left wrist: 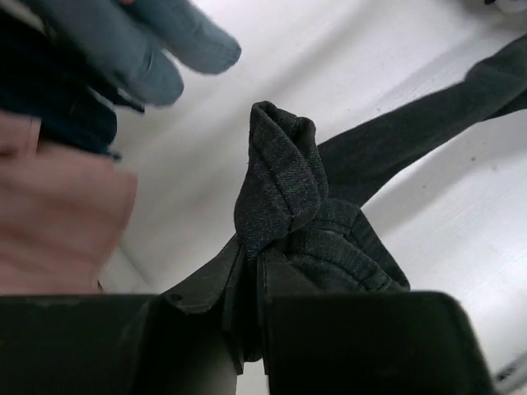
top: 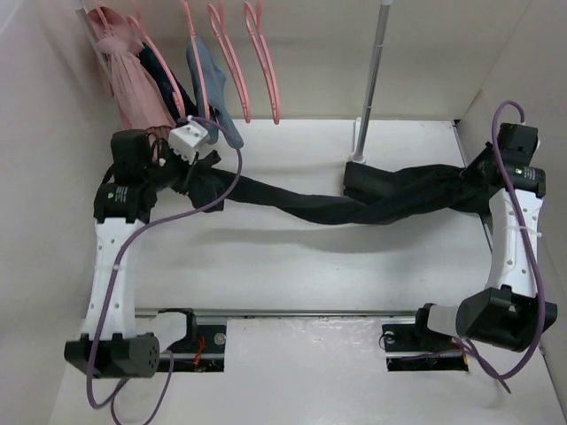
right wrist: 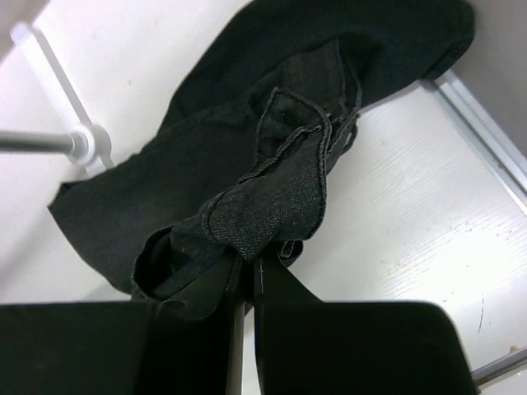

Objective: Place the trousers on the hanger
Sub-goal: Flatten out the trousers at the center of the board.

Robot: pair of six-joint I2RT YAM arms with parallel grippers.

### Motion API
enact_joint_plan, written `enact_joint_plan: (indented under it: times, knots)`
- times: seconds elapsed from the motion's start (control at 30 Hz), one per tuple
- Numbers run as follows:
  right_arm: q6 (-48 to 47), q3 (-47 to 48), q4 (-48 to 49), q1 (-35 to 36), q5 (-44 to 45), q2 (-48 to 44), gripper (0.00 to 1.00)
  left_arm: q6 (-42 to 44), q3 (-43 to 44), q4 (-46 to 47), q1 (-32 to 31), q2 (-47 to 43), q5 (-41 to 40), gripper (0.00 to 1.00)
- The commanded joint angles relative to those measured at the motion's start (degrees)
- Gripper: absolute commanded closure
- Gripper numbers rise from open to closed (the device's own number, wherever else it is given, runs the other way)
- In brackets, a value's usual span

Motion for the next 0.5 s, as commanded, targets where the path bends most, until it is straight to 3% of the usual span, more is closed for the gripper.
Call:
enact_joint_plan:
  times: [0.0, 0.13, 0.3, 0.37, 0.43, 0.47]
  knots:
    - [-1.49, 6.29, 3.62, -2.6, 0.24, 0.02, 1.0, -10.28, -1.17, -6.6, 3.42, -1.35, -1.36, 1.0]
    - [-2.19, 10.42, 1.87, -3.75, 1.64, 0.55, 1.0, -15.29, -2.58, -5.47, 7.29, -2.49, -11.73, 1.0]
    - [-2.19, 12.54, 1.68, -3.75, -1.95, 1.69, 1.0, -19.07, -9.51, -2.39, 10.28, -0.66, -15.72, 1.0]
    - [-2.19, 12.02, 2.21, -3.75, -3.18, 2.22, 1.0, -19.87, -13.11, 0.41, 11.08, 1.1, -14.68, 0.88]
    - [-2.71, 11.4, 2.21, -3.75, -3.71, 2.22, 1.0, -19.87, -14.88, 2.18, 11.78, 3.46, -13.96, 0.67]
    - [-2.72, 10.79, 2.21, -3.75, -4.67, 2.22, 1.0, -19.87, -14.89, 2.71, 12.39, 3.48, -12.22, 0.49]
